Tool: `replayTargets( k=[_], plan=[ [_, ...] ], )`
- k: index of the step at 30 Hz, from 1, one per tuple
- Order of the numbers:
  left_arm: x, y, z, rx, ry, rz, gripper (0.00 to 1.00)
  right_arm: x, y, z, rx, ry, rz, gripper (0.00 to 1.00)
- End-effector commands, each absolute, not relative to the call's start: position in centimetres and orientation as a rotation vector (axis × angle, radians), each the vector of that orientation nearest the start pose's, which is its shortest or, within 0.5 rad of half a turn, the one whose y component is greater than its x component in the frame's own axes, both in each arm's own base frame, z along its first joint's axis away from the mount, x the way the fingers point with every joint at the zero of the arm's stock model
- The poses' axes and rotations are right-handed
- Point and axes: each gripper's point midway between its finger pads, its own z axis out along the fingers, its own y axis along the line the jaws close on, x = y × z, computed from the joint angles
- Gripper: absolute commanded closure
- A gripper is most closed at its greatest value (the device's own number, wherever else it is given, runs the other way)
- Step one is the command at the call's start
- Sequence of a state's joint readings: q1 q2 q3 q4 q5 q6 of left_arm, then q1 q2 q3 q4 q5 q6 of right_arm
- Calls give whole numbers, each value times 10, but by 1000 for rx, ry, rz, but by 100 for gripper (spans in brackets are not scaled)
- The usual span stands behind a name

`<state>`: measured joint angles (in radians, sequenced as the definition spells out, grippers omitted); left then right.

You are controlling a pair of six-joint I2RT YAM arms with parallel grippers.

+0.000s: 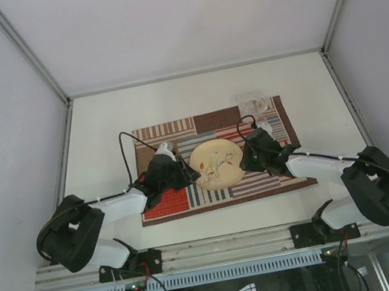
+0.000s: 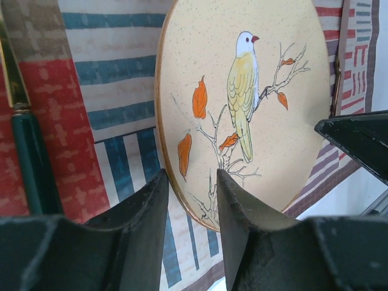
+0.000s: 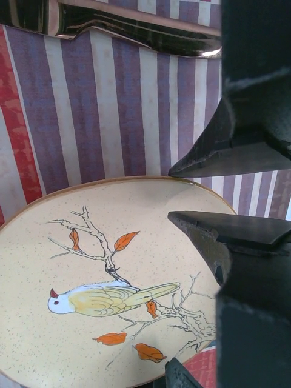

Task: Set the dinner table for one person
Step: Adjust the plate on the napkin, then reset both arms

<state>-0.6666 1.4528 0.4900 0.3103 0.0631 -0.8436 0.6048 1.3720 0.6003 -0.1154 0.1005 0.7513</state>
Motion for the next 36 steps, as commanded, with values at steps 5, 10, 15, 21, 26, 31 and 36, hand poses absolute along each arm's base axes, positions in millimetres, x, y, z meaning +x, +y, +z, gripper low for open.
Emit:
replayTargets(
  k=[5, 10, 15, 21, 26, 31, 36],
  plan=[
    [256, -234, 66, -139, 2274, -780, 57, 263, 181, 52, 223, 2419, 421, 72],
    [261, -217, 88, -139, 2210, -687, 56, 271, 158, 69, 246, 2359, 331, 71],
    [276, -198, 127, -122, 2096, -570, 56, 290, 129, 101, 362, 2230, 322, 72],
    [293, -182, 178, -111, 1940, -484, 55, 313, 116, 169, 404, 1982, 376, 72],
    [299, -177, 196, -93, 1906, -434, 54, 333, 108, 194, 401, 1940, 359, 72],
    [291, -176, 196, -87, 1878, -474, 54, 348, 110, 199, 396, 1939, 362, 72],
    [283, -163, 199, -56, 1867, -429, 53, 371, 99, 208, 409, 1938, 338, 73]
  ],
)
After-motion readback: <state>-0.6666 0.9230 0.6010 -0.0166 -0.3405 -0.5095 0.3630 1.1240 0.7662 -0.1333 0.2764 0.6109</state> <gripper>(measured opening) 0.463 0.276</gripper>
